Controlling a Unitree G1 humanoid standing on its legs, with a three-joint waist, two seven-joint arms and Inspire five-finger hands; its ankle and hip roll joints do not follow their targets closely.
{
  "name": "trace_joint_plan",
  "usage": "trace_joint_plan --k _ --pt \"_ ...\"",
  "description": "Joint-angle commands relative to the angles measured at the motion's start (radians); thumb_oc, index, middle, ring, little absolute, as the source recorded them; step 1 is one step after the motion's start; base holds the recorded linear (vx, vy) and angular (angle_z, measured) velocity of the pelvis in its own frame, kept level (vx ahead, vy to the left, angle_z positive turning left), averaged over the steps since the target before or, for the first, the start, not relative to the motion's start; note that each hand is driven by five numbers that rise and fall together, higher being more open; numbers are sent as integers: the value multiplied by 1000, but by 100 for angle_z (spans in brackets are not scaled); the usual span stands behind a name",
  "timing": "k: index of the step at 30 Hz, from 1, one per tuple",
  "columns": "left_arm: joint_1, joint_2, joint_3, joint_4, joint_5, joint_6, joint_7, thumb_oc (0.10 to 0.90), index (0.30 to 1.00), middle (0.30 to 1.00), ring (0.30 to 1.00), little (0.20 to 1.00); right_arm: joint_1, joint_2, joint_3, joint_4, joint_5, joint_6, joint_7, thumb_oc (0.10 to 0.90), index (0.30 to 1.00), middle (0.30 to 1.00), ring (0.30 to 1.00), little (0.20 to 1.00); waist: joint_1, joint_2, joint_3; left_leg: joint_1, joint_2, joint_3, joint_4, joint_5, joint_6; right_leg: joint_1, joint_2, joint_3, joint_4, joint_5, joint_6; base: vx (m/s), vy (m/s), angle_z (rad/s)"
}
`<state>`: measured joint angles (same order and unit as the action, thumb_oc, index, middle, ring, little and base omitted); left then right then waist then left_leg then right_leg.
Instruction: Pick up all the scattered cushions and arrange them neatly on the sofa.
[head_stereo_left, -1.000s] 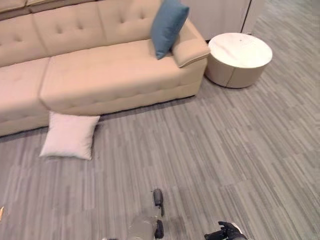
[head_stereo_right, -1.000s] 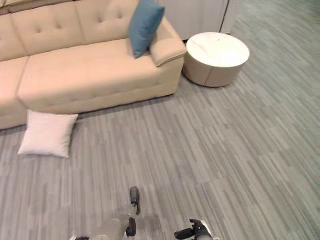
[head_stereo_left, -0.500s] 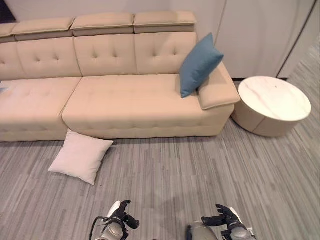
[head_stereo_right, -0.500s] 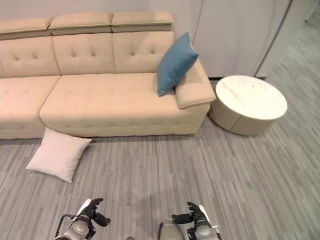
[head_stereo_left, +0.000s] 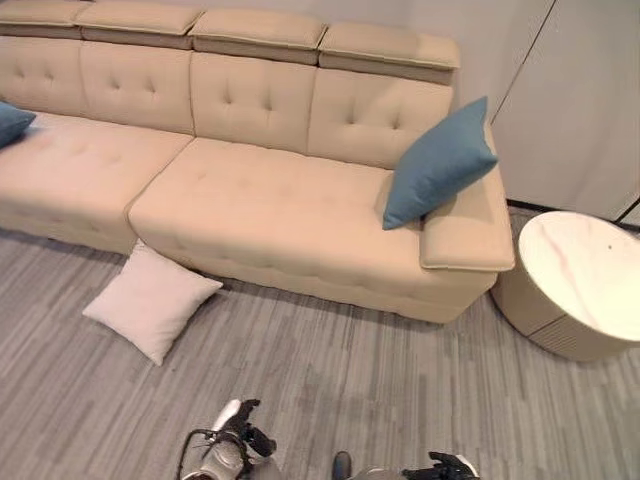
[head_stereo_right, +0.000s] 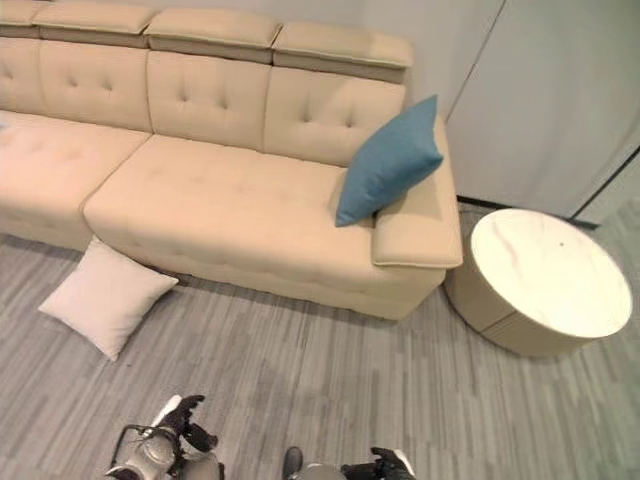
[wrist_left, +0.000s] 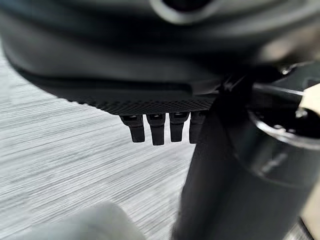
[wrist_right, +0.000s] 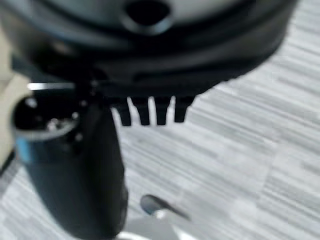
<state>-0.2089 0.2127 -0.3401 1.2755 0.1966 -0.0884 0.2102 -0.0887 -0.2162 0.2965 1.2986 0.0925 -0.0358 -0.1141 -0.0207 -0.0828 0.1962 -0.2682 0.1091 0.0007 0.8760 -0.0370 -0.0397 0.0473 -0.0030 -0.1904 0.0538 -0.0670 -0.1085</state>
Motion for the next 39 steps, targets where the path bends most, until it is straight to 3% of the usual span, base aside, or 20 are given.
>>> trace_joint_plan --k 1,2,3,5,8,11,13,16,18,20,21,23,26,27,28,29,32,34,37,39 --pt "98 -34 -53 10 8 -1 27 800 900 900 900 900 7 -54 -25 -38 30 -42 -29 800 900 900 900 900 19 10 18 54 -55 94 -401 -23 30 26 -22 101 -16 4 142 569 115 -9" --pt "103 -36 -54 20 4 1 34 800 900 900 900 900 5 -54 -21 -58 25 -46 -41 800 900 900 900 900 40 22 15 49 -19 67 -677 72 5 78 -4 99 -22 -37 154 452 97 -12" --pt "103 -36 -55 20 3 1 34 800 900 900 900 900 6 -54 -21 -58 25 -46 -41 800 900 900 900 900 40 18 18 63 -24 68 -694 80 5 84 -8 99 -22 -39 155 435 115 6" --pt "102 -40 -57 30 -13 0 37 800 900 900 900 900 4 -49 2 -67 -12 -46 -56 800 900 900 900 900 64 23 20 22 1 -12 -901 156 -25 142 -5 111 -22 -92 157 417 121 17" --pt "108 -46 -51 42 -17 2 40 800 900 900 900 900 8 -45 1 -65 -25 -41 -61 800 900 900 900 900 66 24 20 23 2 -18 -940 173 -38 177 -15 127 -25 -108 164 340 144 0" --pt "124 -45 -16 56 -37 6 49 800 900 900 900 900 20 -24 -12 -51 -34 -36 -58 800 900 900 900 900 80 43 -26 65 -15 -58 -955 228 -47 199 -40 157 -27 -106 191 447 305 -37" --pt "128 -45 -21 55 -29 6 50 800 900 900 900 900 25 -15 -14 -49 -29 -37 -56 800 900 900 900 900 82 39 -36 76 -26 -57 -943 221 -39 198 -57 164 -18 -99 204 269 263 -29" --pt "126 -20 -11 55 -20 5 51 800 900 900 900 900 31 13 -21 -57 -5 -37 -33 800 900 900 900 900 83 25 -64 111 -86 -35 -879 148 16 141 -130 179 156 -27 254 344 378 -2" --pt "114 -12 -3 54 -30 6 56 800 900 900 900 900 28 23 -10 -66 -4 -34 -22 800 900 900 900 900 87 21 -54 149 -126 -27 -858 104 58 72 -185 173 327 123 274 200 311 7" --pt "97 -3 -4 48 -38 5 59 800 900 900 900 900 18 24 3 -84 -8 -34 -19 800 900 900 900 900 82 46 -36 197 -130 -17 -862 83 83 11 -231 106 481 217 253 143 278 -5" --pt "97 -3 -4 48 -38 5 59 800 900 900 900 900 17 24 3 -84 -8 -34 -19 800 900 900 900 900 82 45 -35 198 -132 -17 -862 83 83 11 -232 106 483 216 254 164 226 -10" --pt "93 11 0 49 -41 6 56 800 900 900 900 900 15 22 7 -100 -19 -38 -22 800 900 900 900 900 71 68 -29 255 -126 -15 -882 55 95 -37 -265 23 558 194 233 229 192 -7" --pt "96 23 1 52 -32 6 51 800 900 900 900 900 17 15 12 -108 -28 -41 -25 800 900 900 900 900 55 72 -18 297 -124 -11 -893 33 93 -70 -266 -38 512 134 223 228 52 -4" --pt "94 33 1 51 -19 5 44 800 900 900 900 900 11 4 2 -111 -33 -40 -28 800 900 900 900 900 45 71 -8 323 -124 -3 -899 10 86 -87 -268 -90 390 101 236 151 -37 7" --pt "94 33 2 51 -19 5 44 800 900 900 900 900 11 4 2 -111 -33 -40 -28 800 900 900 900 900 43 73 -5 327 -122 -5 -899 9 86 -80 -266 -94 386 102 236 291 -105 8" --pt "97 33 1 56 -9 3 41 800 900 900 900 900 10 -4 -5 -109 -34 -38 -31 800 900 900 900 900 33 69 1 353 -123 0 -912 -7 74 -99 -256 -101 256 93 247 225 -127 6" --pt "107 24 -6 75 23 3 36 800 900 900 900 900 19 -19 -25 -101 -28 -33 -33 800 900 900 900 900 -5 71 7 398 -124 -11 -938 -28 58 -141 -221 -23 52 151 281 287 -163 7" --pt "117 13 -11 87 36 4 31 800 900 900 900 900 22 -19 -38 -92 -21 -30 -30 800 900 900 900 900 -23 79 12 428 -113 -12 -953 -39 50 -185 -218 34 1 195 301 285 -175 14" --pt "139 -5 -9 104 53 5 19 800 900 900 900 900 40 -20 -55 -82 -20 -26 -26 800 900 900 900 900 -35 77 -1 479 -98 3 -963 -80 27 -187 -221 -47 -71 219 315 361 -319 4" --pt "149 -14 -9 107 55 3 20 800 900 900 900 900 48 -26 -58 -72 -21 -29 -24 800 900 900 900 900 -38 77 -19 491 -82 -2 -963 -91 13 -162 -213 -38 -65 215 304 241 -261 -16"
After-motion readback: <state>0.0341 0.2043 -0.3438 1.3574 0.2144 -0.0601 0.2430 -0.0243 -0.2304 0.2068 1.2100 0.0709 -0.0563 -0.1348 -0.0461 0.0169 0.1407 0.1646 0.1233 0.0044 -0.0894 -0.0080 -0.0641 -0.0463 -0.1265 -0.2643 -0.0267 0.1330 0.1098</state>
